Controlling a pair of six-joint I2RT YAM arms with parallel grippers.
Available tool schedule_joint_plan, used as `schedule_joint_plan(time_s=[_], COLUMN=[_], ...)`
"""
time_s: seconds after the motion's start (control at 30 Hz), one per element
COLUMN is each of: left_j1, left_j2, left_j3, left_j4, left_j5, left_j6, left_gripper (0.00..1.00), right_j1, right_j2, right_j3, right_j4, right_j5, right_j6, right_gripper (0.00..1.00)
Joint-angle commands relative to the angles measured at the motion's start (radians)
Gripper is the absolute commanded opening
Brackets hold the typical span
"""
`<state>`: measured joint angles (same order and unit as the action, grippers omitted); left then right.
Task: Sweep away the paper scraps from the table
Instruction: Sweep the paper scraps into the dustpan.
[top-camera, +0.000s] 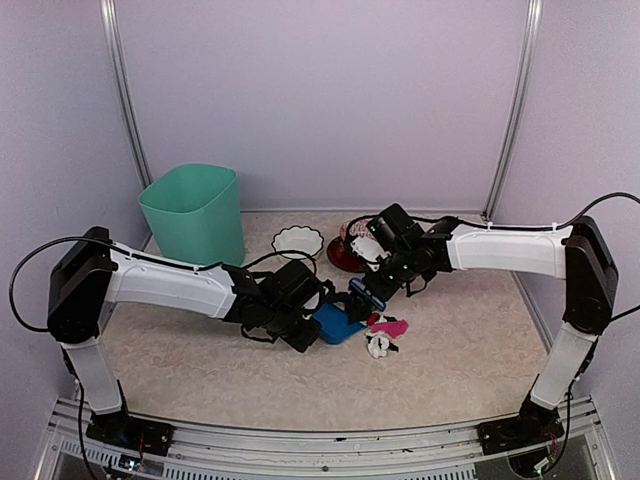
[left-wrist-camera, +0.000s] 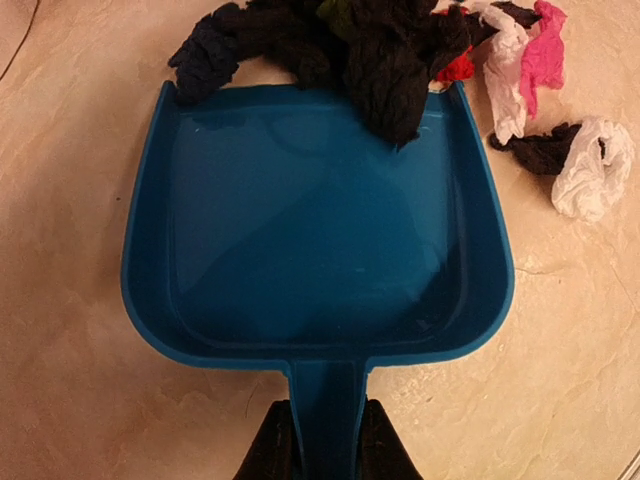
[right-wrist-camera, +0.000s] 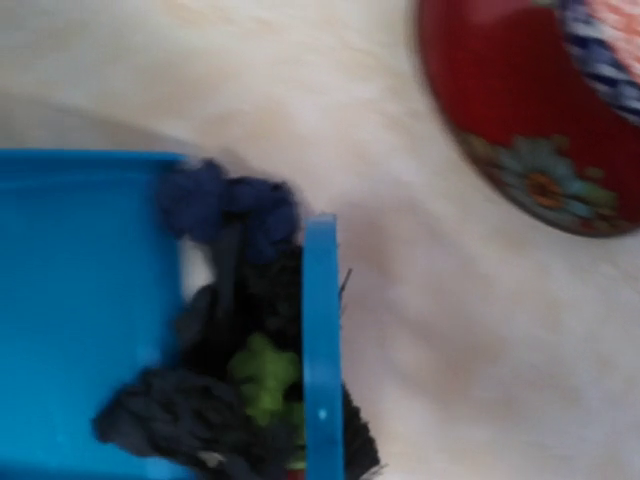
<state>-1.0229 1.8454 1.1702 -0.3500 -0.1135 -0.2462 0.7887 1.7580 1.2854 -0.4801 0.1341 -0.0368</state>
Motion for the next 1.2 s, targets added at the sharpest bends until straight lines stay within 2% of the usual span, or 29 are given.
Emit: schedule_joint_plan(time_s=[0.0,0.3,0.7,1.0,1.17], left_j1=[0.004,0.002,-0.038,-0.122,-0.171], left_j2=[0.011,-0.031,-0.163,-0.231,-0.250], left_j3=[-0.039,-0.152,-0.338,-0.372,-0.375], left_j4=[0.040,0.130,0.230,0.155,0.134], left_j5=[0.032,0.057,0.017,-0.060,-0.065], left_j6=[0.001,-0.028,-0.094,-0.148,-0.165], left_gripper=[0.00,0.00,0.00,0.00,0.00], right_j1=[0.037,0.089,0.093,0.097,0.128], right_j2=[-0.037,-0.115,-0.236,-0.300,-0.299], right_j3=[0.023,0.024,0.008,-0.123,-0.161], right_j4=[-0.004,-0.039,-0.163,-0.212,-0.264], right_j5=[-0.136,-0.122,0.254,0.184,0.194], right_j6=[0.065,0.077,0.197,0.301,0.393], right_gripper=[0.00,0.00,0.00,0.00,0.00])
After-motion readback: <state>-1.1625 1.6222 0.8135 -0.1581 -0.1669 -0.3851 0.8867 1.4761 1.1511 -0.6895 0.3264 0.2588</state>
